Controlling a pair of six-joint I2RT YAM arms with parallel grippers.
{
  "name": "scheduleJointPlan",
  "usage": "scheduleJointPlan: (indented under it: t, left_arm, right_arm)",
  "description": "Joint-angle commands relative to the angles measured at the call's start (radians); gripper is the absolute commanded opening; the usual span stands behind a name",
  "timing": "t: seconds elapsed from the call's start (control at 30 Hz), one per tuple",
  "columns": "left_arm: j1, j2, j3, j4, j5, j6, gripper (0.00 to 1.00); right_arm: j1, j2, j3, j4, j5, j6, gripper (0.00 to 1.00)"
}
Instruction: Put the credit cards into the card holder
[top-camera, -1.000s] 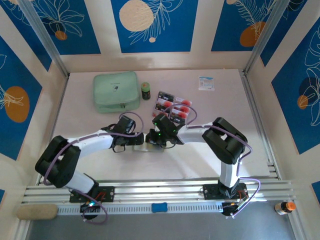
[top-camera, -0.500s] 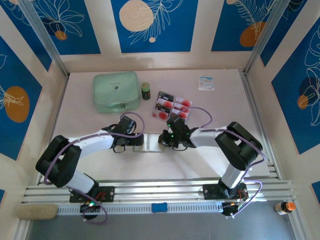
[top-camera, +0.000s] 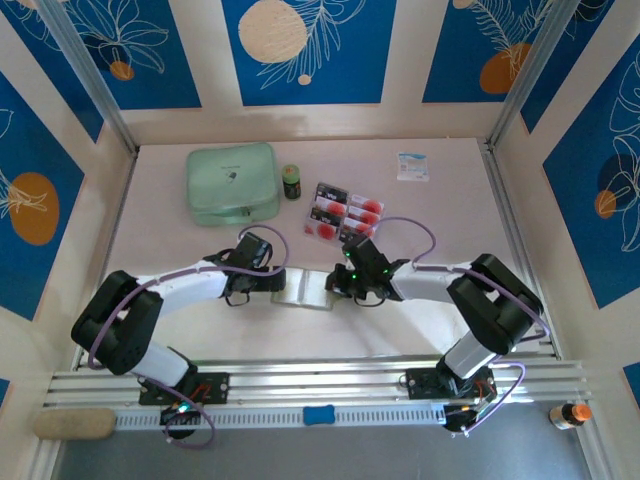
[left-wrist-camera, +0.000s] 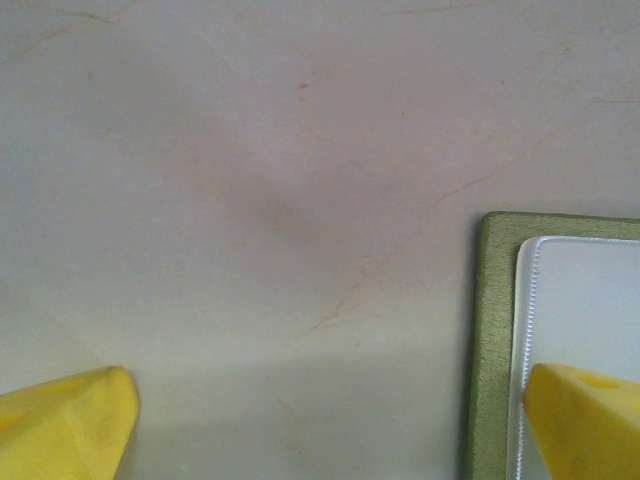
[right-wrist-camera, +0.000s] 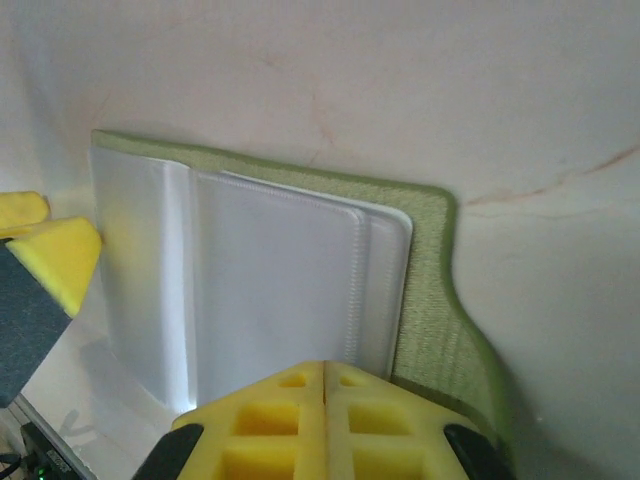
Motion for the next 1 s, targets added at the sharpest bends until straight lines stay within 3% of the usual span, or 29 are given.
scheduleJointPlan:
  t: [0.0,0.13,0.23,0.43,0.6,0.97]
  left_arm:
    - [-0.003,-0.002,-0.017,-0.032,-0.016,0.023,1.0]
    - [-0.003,-0.005,-0.015,-0.032,-0.013,0.02,1.0]
    - [-0.003,-0.002,-0.017,-0.028,-0.006,0.012,1.0]
    - [-0.003,0.003,-0.019,-0.02,0.001,-0.004,1.0]
    - [-0.003,-0.002,-0.021,-0.026,0.0,-0.014,1.0]
    - [-0.003,-0.012,-0.028,-0.026,0.004,-0.017,1.0]
  right_arm:
    - [-0.04,-0.082,0.09,-0.112,-0.044,-0.107,0.11]
    - [-0.1,-0.13,0.248,-0.276,-0.043,-0.254,0.43]
    - [-0.136,-0.111,0.38,-0.416,0.004,-0.378,0.56]
    - [-0.16,0.05,0.639,-0.656,0.089,-0.628,0.59]
    - [-0.145,0.194,0.782,-0.773,0.197,-0.734,0.58]
    - [-0.113,0.296,0.826,-0.83,0.427,-0.818,0.49]
